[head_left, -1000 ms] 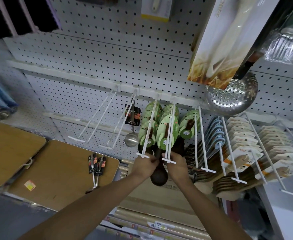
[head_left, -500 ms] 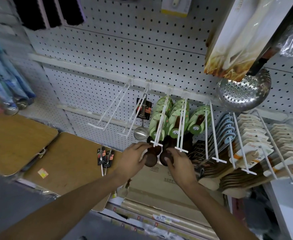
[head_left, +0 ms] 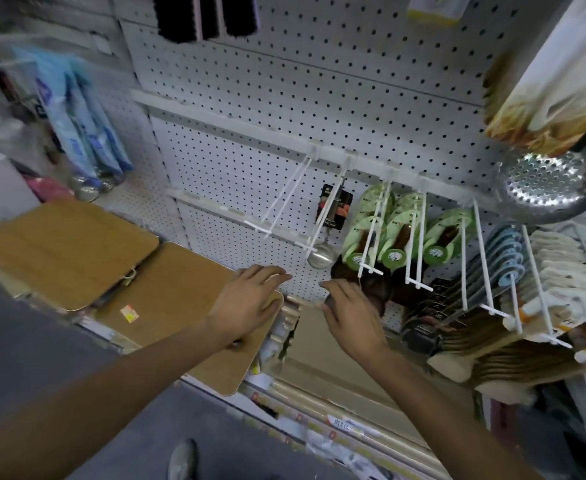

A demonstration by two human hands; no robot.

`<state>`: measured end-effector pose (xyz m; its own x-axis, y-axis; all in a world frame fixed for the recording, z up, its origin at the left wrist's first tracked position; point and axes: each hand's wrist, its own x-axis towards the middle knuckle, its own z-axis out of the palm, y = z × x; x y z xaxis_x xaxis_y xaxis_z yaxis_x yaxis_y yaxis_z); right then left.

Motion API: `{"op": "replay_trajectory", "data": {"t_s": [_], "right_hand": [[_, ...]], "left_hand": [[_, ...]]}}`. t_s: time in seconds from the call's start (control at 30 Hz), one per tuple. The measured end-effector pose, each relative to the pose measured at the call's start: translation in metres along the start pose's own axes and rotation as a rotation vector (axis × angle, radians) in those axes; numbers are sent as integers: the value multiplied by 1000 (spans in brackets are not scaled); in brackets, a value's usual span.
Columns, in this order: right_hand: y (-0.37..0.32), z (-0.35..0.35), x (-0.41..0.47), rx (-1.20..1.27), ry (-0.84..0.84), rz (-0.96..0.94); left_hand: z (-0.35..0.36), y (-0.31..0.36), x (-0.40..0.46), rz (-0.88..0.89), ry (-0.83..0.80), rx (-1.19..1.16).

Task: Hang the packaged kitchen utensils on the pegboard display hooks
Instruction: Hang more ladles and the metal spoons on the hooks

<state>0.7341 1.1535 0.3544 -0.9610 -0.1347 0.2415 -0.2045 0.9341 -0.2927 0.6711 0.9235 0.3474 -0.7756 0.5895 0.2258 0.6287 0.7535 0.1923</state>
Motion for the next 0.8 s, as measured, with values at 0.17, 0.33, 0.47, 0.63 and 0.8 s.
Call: {"op": "replay_trajectory", "data": {"t_s": [0.17,0.33,0.47,0.63,0.8], "right_hand": [[-26,21,19,27,-26,-39],[-55,54,40,54,-75,-51],[-74,89,56,36,-163,-68],[-96,139,74,33,-270,-55],[-99,198,88,4,-346,-32]], "left_hand": [[-3,-27,-20,-94,-49,60],[0,-62,-39,-171,-72,52],[12,-95,-53,-216,-131,45],[37,-138,-72,-297,-213,37],[83,-180,-83,-306,-313,105]]}}
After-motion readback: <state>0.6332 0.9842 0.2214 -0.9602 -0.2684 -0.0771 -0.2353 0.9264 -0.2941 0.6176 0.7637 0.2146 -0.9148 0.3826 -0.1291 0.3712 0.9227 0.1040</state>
